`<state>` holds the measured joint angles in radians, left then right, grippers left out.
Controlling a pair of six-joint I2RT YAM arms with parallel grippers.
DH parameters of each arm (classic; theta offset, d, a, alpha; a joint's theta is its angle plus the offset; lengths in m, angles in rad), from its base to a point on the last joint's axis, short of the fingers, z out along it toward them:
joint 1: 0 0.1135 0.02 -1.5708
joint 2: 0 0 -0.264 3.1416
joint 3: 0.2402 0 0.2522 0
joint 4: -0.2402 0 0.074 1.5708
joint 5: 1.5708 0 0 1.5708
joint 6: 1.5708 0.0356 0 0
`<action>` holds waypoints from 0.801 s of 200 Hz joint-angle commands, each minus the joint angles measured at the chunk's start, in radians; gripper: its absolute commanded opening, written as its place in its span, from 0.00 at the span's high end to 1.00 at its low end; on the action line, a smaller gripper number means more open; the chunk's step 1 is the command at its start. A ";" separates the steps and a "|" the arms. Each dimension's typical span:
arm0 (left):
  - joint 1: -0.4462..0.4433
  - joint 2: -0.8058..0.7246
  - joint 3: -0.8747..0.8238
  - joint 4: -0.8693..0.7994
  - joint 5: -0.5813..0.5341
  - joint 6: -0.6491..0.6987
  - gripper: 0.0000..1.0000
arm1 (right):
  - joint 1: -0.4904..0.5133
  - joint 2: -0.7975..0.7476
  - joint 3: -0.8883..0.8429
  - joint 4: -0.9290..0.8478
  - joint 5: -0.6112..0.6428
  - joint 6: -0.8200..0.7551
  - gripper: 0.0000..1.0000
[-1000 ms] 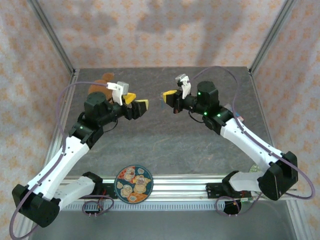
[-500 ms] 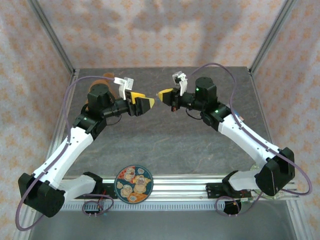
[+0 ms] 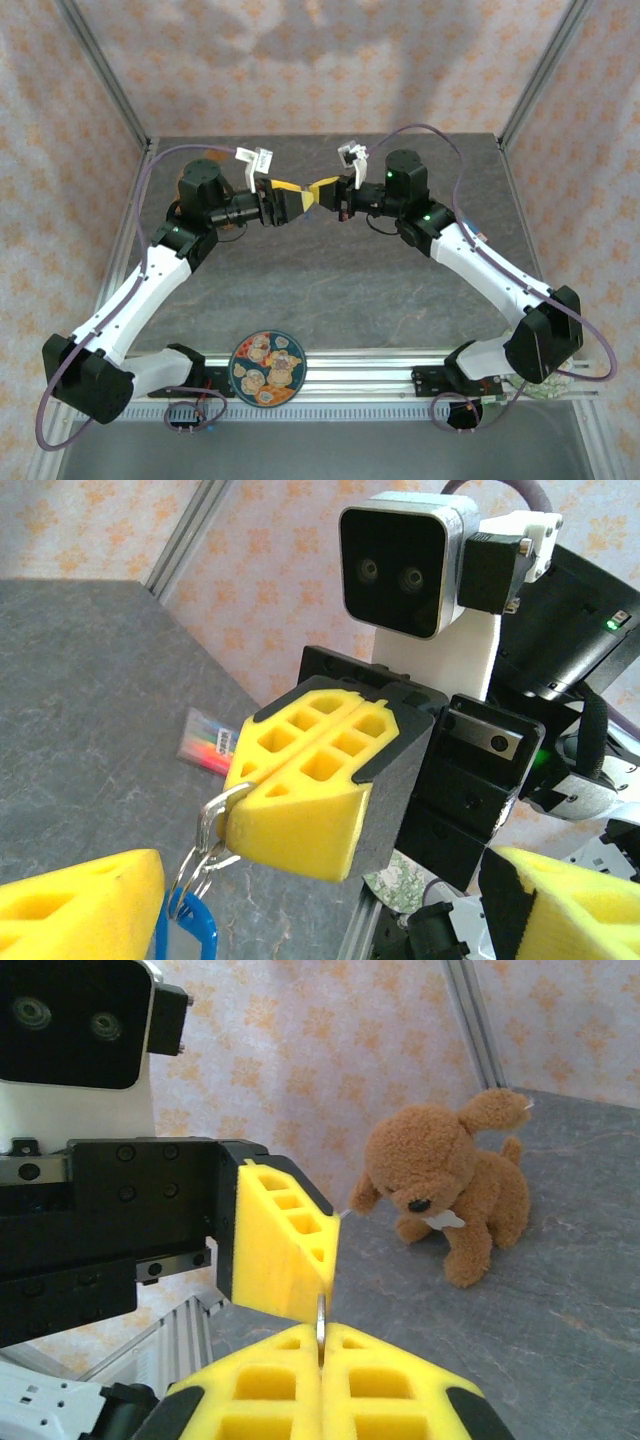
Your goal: Remove the keys from the keyring
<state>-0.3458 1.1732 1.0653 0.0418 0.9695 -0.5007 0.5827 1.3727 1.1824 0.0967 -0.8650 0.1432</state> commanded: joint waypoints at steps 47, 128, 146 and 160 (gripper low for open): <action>0.007 0.013 0.036 0.051 0.048 -0.019 0.20 | 0.008 -0.009 0.048 0.055 -0.029 0.013 1.00; 0.007 0.013 0.038 0.055 0.068 -0.029 0.29 | 0.008 0.002 0.060 0.057 0.006 0.013 1.00; 0.007 0.013 0.037 0.056 0.072 -0.031 0.31 | 0.008 0.003 0.063 0.049 0.019 0.006 1.00; 0.007 0.012 0.038 0.057 0.074 -0.033 0.31 | 0.008 0.008 0.065 0.042 0.023 0.003 1.00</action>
<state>-0.3458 1.1847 1.0672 0.0620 1.0142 -0.5266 0.5842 1.3777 1.2083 0.1127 -0.8684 0.1467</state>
